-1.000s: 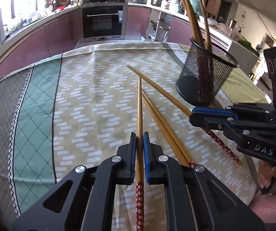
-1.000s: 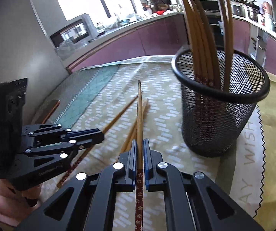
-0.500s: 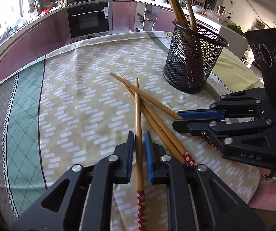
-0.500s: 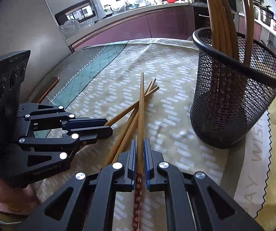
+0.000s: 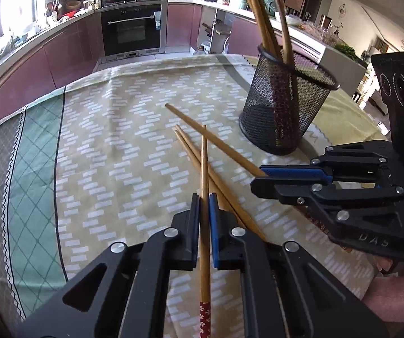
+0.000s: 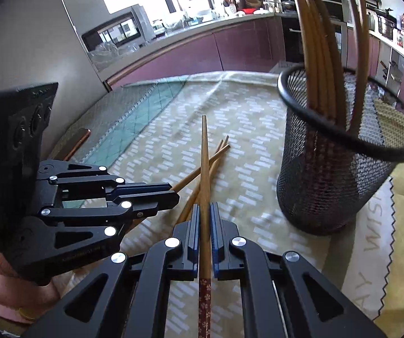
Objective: Organize utensils
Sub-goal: 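Raise the held chopstick upright over the mesh cup with the right gripper, then lower the chopstick into the mesh cup with the right gripper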
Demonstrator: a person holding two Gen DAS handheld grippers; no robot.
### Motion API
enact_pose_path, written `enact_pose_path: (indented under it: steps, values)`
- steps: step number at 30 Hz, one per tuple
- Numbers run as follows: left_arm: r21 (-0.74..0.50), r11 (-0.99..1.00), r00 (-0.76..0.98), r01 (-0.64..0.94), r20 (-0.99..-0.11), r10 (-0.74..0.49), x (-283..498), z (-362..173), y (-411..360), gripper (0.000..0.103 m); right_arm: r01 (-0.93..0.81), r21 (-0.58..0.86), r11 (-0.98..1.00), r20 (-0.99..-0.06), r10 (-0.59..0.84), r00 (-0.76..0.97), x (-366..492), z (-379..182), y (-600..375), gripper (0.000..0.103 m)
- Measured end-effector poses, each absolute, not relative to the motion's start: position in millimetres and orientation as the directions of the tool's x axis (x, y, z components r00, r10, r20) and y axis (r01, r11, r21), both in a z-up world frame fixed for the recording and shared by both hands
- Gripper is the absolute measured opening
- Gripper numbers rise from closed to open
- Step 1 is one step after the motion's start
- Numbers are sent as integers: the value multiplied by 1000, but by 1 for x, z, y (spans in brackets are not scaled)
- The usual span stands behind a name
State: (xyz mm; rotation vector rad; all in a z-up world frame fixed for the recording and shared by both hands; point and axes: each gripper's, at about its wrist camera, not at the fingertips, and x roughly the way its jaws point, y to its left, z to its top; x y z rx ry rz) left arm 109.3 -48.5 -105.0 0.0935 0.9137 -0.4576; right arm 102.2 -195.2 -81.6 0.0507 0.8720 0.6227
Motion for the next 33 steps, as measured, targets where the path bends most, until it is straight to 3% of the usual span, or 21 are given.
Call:
enact_pose_path:
  steps: [11, 33]
  values:
    - [-208, 858, 573, 469, -667, -475, 91, -49, -33, 7, -501, 323, 803, -581, 586, 564, 84, -38, -227, 6]
    - [-275, 802, 623, 530, -514, -589, 72, 21, -22, 7, -477, 302, 825, -448, 565, 693, 72, 15, -279, 6]
